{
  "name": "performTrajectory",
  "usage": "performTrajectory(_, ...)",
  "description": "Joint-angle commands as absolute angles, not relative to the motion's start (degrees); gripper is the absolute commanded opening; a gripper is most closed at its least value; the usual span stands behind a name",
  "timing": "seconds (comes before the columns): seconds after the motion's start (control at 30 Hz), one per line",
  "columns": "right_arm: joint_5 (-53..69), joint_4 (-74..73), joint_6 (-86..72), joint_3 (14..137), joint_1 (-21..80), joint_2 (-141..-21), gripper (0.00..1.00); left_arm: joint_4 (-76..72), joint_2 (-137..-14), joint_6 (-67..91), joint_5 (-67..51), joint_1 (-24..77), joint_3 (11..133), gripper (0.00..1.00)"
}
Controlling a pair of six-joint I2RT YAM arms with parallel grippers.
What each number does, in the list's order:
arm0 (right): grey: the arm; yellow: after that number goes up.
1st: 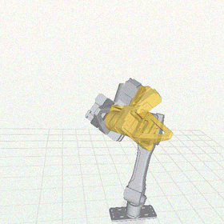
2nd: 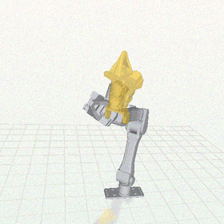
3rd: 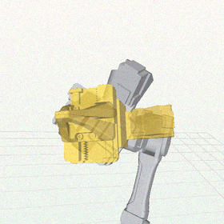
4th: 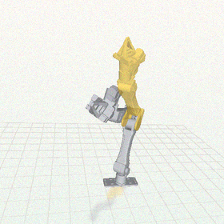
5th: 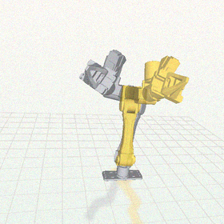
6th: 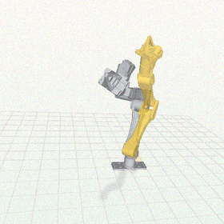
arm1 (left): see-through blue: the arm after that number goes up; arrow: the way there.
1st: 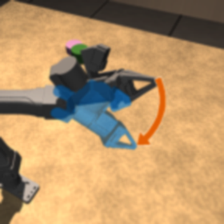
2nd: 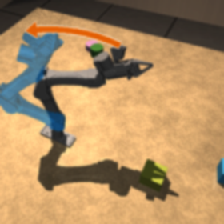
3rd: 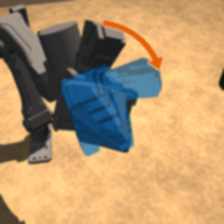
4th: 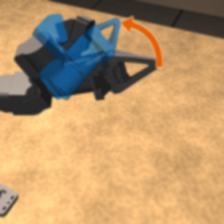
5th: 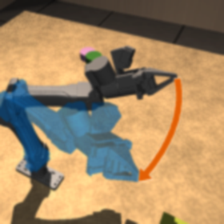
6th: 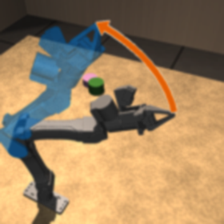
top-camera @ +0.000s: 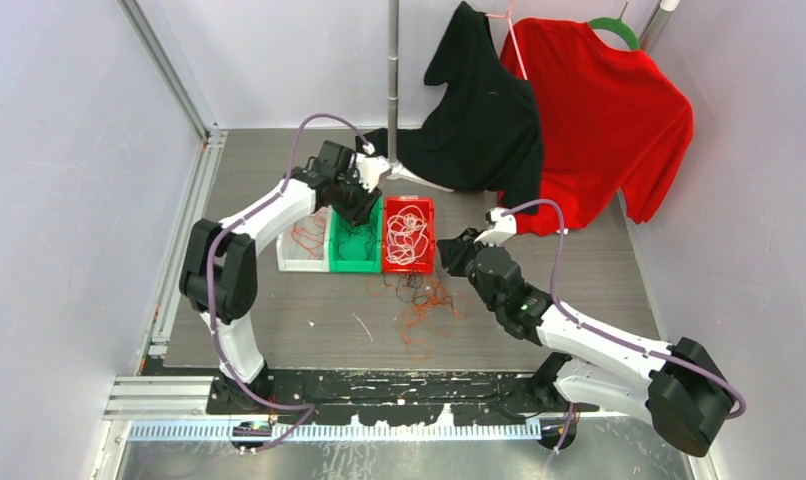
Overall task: Untangle the cables
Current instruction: Place the cable in the bin, then untie the cable.
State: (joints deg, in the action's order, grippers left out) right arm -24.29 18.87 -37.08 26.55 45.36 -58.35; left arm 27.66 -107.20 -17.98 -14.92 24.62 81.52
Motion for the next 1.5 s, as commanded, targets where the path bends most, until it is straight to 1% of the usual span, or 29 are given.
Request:
performTrajectory(0.0, -21.99, 14.81, -38.19, 28.56, 44.16, -55.74, 0.24, 33.71, -100.76, -19.7, -16.35, 24.61, 85.5, 0.45)
performTrajectory(0.07, -21.64, 13.11, -38.14, 29.08, 43.9, -55.45, 0.26, 35.76, -100.72, -20.04, -15.49, 24.61, 87.03, 0.54)
performTrajectory(0.13, -21.63, 11.63, -38.12, 29.26, 43.67, -54.95, 0.3, 37.77, -101.08, -20.58, -14.18, 24.61, 88.58, 0.64)
performTrajectory(0.2, -21.33, 10.03, -37.91, 29.26, 43.37, -54.5, 0.37, 39.28, -100.9, -21.25, -12.68, 24.61, 89.83, 0.67)
performTrajectory(0.23, -20.7, 9.33, -37.57, 29.2, 43.26, -54.42, 0.41, 39.93, -100.37, -21.6, -12.06, 24.57, 90.34, 0.69)
performTrajectory(0.3, -18.88, 8.04, -36.1, 29.02, 43.18, -54.92, 0.55, 42.59, -99.17, -21.72, -11.76, 24.44, 92.33, 0.75)
performTrajectory(0.33, -16.6, 7.1, -35.93, 28.94, 43.16, -55.62, 0.59, 45.37, -98.66, -21.82, -13.01, 24.43, 93.77, 0.81)
performTrajectory(0.37, -15.28, 6.22, -35.86, 28.8, 43.2, -56.3, 0.6, 49.03, -98.21, -22.28, -14.4, 24.43, 95.39, 0.9)
performTrajectory(0.4, -13.84, 6.05, -36.09, 28.26, 43.16, -56.99, 0.61, 52.34, -97.64, -22.69, -15.47, 24.43, 96.8, 0.96)
performTrajectory(0.43, -12.49, 6.37, -36.59, 27.63, 43.18, -57.8, 0.61, 55.34, -97.11, -22.68, -16.14, 24.43, 97.91, 0.98)
performTrajectory(0.53, -8.39, 9.06, -37.77, 25.5, 43.15, -60.35, 0.62, 62.64, -94.31, -24.91, -18.94, 24.36, 98.3, 0.99)
performTrajectory(0.73, -2.46, 17.48, -35.03, 23.77, 43.16, -65.95, 0.56, 64.95, -85.05, -27.2, -24.51, 24.26, 89.63, 1.0)
performTrajectory(0.83, -2.64, 18.61, -32.3, 24.6, 43.11, -67.75, 0.48, 66.36, -82.92, -28.14, -25.5, 24.26, 87.63, 0.99)
performTrajectory(0.9, -2.9, 19.4, -30.7, 25.1, 43.09, -68.57, 0.41, 67.28, -82.55, -28.81, -25.53, 24.3, 87.27, 0.98)
performTrajectory(0.93, -3.16, 19.65, -30.22, 25.24, 43.0, -68.91, 0.4, 67.44, -82.36, -28.92, -25.49, 24.26, 87.13, 0.97)
performTrajectory(1.03, -3.68, 17.22, -28.75, 26.71, 42.48, -69.79, 0.4, 67.6, -82.13, -29.07, -26.27, 24.26, 86.44, 0.95)
performTrajectory(1.2, -3.29, 15.01, -28.0, 26.75, 39.82, -69.42, 0.43, 67.33, -81.83, -28.62, -27.87, 24.26, 86.48, 0.93)
performTrajectory(1.37, 0.6, 16.1, -27.53, 26.65, 36.41, -70.7, 0.43, 67.24, -81.3, -28.51, -29.07, 24.26, 86.53, 0.93)
performTrajectory(1.47, 4.22, 17.11, -27.38, 27.6, 35.86, -72.53, 0.41, 67.23, -81.19, -28.25, -29.3, 24.26, 86.84, 0.93)
